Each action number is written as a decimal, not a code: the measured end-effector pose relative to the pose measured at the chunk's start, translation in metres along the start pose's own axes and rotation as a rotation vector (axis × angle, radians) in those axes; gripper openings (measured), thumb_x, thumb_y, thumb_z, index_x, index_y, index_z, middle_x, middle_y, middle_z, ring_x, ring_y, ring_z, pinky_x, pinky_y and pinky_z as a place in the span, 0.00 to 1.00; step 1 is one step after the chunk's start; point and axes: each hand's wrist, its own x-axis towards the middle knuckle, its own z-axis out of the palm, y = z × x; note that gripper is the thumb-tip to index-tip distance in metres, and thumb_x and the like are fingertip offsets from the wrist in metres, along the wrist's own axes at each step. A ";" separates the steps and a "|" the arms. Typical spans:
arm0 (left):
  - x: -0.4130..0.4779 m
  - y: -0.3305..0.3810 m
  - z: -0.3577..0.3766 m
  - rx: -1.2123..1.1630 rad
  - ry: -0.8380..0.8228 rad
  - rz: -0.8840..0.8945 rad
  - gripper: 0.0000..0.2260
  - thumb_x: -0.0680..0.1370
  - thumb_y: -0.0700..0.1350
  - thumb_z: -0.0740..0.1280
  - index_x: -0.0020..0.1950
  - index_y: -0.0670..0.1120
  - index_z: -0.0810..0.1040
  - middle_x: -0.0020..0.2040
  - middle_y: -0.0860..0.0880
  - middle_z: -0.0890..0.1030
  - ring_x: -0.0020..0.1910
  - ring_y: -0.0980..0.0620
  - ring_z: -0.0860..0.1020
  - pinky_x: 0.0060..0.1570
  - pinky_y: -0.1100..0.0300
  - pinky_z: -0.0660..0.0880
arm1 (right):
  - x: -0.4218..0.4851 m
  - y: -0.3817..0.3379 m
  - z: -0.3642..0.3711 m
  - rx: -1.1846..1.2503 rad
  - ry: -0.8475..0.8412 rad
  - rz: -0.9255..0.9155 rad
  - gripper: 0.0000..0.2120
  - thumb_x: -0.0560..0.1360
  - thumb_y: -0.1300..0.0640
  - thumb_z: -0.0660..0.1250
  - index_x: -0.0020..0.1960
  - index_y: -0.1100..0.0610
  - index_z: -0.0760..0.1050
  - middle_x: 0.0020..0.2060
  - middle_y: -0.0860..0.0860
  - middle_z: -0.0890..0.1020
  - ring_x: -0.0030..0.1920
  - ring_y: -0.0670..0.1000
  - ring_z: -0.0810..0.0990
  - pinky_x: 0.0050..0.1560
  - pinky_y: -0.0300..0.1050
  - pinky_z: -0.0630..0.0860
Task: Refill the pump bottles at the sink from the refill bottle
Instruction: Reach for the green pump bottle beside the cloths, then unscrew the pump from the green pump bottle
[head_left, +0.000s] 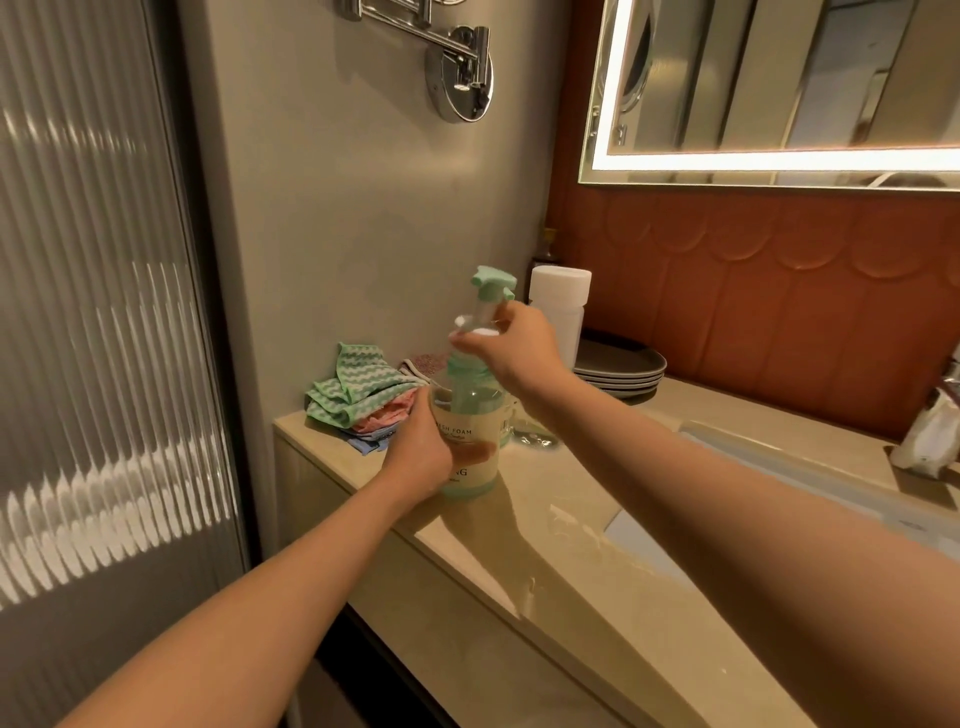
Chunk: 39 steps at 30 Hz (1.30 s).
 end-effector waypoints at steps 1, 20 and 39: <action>-0.001 0.000 -0.001 0.019 0.005 0.009 0.32 0.61 0.46 0.81 0.58 0.53 0.67 0.57 0.52 0.77 0.55 0.49 0.74 0.57 0.49 0.72 | 0.002 -0.005 -0.006 0.049 0.012 -0.008 0.18 0.70 0.56 0.72 0.58 0.60 0.75 0.51 0.52 0.80 0.48 0.50 0.78 0.42 0.39 0.74; -0.006 0.009 0.035 0.029 -0.114 0.067 0.39 0.62 0.50 0.79 0.67 0.52 0.64 0.62 0.54 0.75 0.61 0.53 0.73 0.61 0.52 0.72 | -0.011 0.094 -0.124 0.364 0.444 0.546 0.25 0.73 0.51 0.69 0.63 0.63 0.67 0.51 0.57 0.75 0.45 0.54 0.77 0.47 0.44 0.76; -0.004 0.006 0.029 0.257 -0.085 0.125 0.18 0.71 0.39 0.72 0.58 0.49 0.73 0.51 0.50 0.79 0.50 0.53 0.77 0.53 0.57 0.76 | 0.007 0.124 -0.077 0.225 0.163 0.831 0.21 0.72 0.55 0.71 0.59 0.59 0.68 0.40 0.57 0.72 0.38 0.52 0.79 0.38 0.42 0.81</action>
